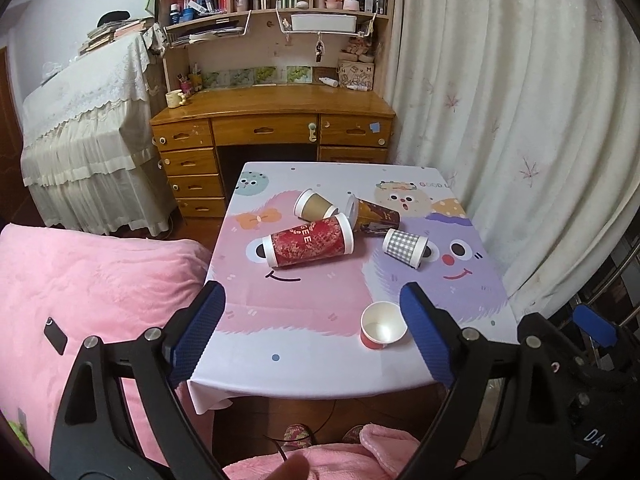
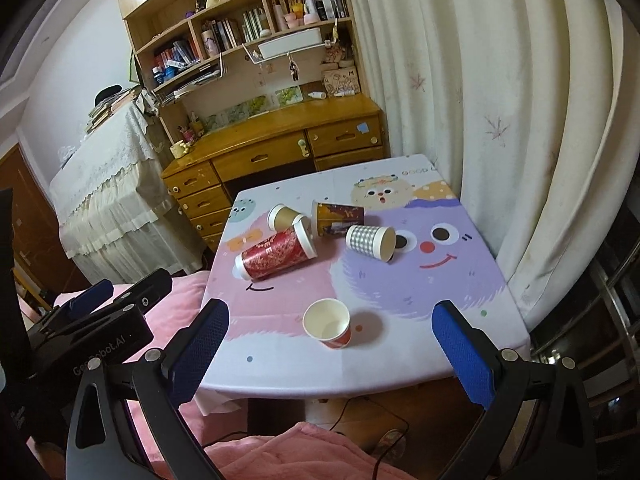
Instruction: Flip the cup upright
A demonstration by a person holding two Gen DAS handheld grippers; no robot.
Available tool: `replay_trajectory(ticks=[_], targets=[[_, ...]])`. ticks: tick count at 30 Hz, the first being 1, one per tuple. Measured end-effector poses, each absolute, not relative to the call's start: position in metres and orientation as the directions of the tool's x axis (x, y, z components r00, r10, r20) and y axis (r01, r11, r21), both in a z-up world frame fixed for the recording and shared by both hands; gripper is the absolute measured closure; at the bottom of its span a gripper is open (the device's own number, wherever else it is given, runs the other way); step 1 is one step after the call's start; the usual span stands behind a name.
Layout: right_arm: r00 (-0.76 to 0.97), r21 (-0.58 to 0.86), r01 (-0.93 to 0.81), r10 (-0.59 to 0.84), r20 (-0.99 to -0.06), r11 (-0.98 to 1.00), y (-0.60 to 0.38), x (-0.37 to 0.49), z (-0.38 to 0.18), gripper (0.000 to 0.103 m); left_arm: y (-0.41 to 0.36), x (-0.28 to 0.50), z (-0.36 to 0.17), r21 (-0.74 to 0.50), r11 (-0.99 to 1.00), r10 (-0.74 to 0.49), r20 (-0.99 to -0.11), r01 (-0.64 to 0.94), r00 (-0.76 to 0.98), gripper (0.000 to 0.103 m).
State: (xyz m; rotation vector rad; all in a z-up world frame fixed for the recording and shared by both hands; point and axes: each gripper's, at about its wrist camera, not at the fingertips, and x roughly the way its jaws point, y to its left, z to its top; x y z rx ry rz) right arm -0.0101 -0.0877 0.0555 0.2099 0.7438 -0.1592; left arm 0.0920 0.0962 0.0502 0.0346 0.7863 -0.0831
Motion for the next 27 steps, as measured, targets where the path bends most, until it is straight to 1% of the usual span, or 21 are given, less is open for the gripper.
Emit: replay_trajectory(ticks=[2,4,8,21,27], targets=[[0.726,0.131,0.22,-0.073,-0.684,0.967,-0.09,-0.009,0.057,0.0,0.094,0.095,0.051,0.006,0.997,-0.055,-0.701,0.083,0.711,0.006],[0.725,0.128,0.224,-0.078,-0.684,0.966,-0.092,-0.006,0.058,0.0,0.094,0.096,0.053,0.009,0.997,-0.049,-0.692,0.076,0.72,0.001],[0.724,0.116,0.216,-0.079,-0.685,0.969,-0.093,-0.004,0.061,0.0,0.095,0.098,0.055,-0.001,0.997,-0.055,-0.681,0.073,0.73,0.001],[0.73,0.081,0.177,-0.076,-0.679,0.981,-0.086,0.014,0.064,0.0,0.093,0.108,0.053,0.021,0.998,-0.029,-0.695,0.061,0.719,0.001],[0.73,0.075,0.177,-0.08,-0.679,0.981,-0.085,0.017,0.063,0.0,0.095,0.109,0.051,0.011,0.998,-0.037,-0.698,0.063,0.715,0.001]])
